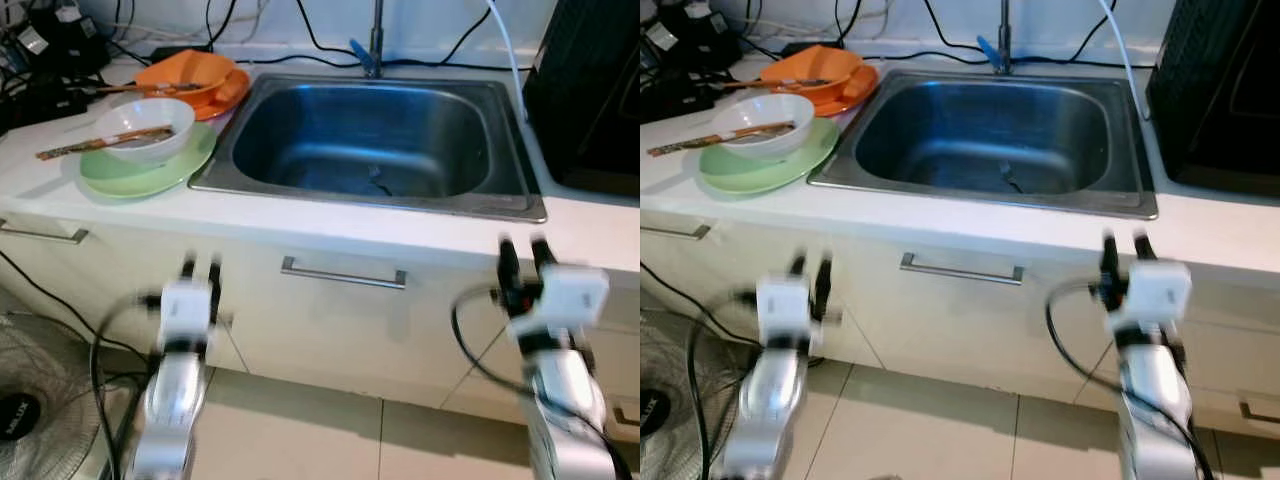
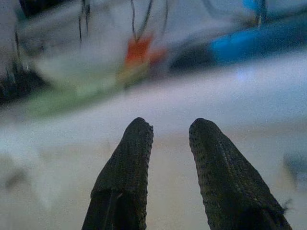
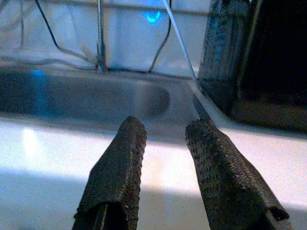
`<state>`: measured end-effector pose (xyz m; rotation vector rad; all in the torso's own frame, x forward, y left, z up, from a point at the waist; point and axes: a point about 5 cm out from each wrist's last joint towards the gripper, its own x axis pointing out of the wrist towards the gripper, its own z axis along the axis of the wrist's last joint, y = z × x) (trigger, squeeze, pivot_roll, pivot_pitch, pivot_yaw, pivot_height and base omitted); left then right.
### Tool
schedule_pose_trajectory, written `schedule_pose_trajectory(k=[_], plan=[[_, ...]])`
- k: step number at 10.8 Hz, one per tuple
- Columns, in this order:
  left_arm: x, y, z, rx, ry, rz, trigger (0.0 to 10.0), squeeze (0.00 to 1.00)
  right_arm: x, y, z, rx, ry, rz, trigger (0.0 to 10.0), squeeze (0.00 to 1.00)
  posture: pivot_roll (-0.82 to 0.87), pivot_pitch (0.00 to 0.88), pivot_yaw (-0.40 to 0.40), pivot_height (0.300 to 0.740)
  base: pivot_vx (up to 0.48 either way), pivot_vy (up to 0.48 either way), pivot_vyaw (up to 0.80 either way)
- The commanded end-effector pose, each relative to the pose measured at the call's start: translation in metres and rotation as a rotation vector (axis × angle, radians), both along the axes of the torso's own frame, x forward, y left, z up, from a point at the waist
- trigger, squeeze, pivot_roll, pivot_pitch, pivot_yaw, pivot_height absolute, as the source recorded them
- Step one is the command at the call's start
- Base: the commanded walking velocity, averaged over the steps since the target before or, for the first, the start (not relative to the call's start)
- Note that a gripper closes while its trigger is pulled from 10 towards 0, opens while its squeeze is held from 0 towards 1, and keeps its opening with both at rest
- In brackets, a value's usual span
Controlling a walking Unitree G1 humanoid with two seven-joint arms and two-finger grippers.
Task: Kitchen organization
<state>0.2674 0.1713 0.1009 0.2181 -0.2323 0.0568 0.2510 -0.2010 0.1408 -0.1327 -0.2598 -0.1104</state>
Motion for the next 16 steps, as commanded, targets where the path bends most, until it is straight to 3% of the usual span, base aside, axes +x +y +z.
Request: schedule_pose_trajectory(k=[1, 2, 4, 6, 7, 9, 12, 16], plan=[[0.003, -0.003, 0.007, 0.006, -0.014, -0.002, 10.0, 0.00, 0.004, 0.005, 0.002, 0.021, 0.005, 0.012, 10.0, 0.00, 0.01, 0.016, 0.074, 0.740, 0.000, 0.000, 0.00], [0.012, -0.012, 0.029, 0.005, -0.075, -0.042, 10.0, 0.00, 0.022, 0.017, 0.008, 0.045, -0.006, 0.036, 10.0, 0.00, 0.02, 0.000, 0.076, 0.740, 0.000, 0.000, 0.00], [0.027, -0.024, 0.045, -0.008, -0.092, -0.095, 10.0, 0.00, 0.045, 0.038, 0.011, 0.078, 0.005, 0.103, 10.0, 0.00, 0.03, 0.000, 0.077, 0.740, 0.000, 0.000, 0.00], [0.052, -0.031, 0.047, -0.087, -0.053, -0.075, 10.0, 0.00, 0.070, 0.055, 0.010, 0.078, 0.038, 0.147, 10.0, 0.00, 0.02, 0.000, 0.079, 0.740, 0.000, 0.000, 0.00], [0.063, -0.038, 0.050, -0.103, -0.045, -0.097, 10.0, 0.00, 0.078, 0.063, 0.009, 0.046, 0.053, 0.178, 10.0, 0.00, 0.04, 0.000, 0.071, 0.740, 0.000, 0.000, 0.00], [0.076, -0.050, 0.053, -0.107, -0.016, -0.148, 10.0, 0.00, 0.090, 0.072, 0.009, 0.070, 0.064, 0.189, 10.0, 0.00, 0.03, 0.000, 0.075, 0.740, 0.000, 0.000, 0.00], [0.081, -0.063, 0.048, -0.119, 0.008, -0.175, 10.0, 0.00, 0.101, 0.077, 0.010, 0.101, 0.080, 0.173, 10.0, 0.00, 0.04, 0.000, 0.072, 0.740, 0.000, 0.186, 0.00], [0.081, -0.060, 0.046, -0.148, 0.005, -0.153, 10.0, 0.00, 0.102, 0.075, 0.009, 0.107, 0.068, 0.179, 10.0, 0.00, 0.04, 0.000, 0.067, 0.740, 0.000, 0.300, -0.20]])
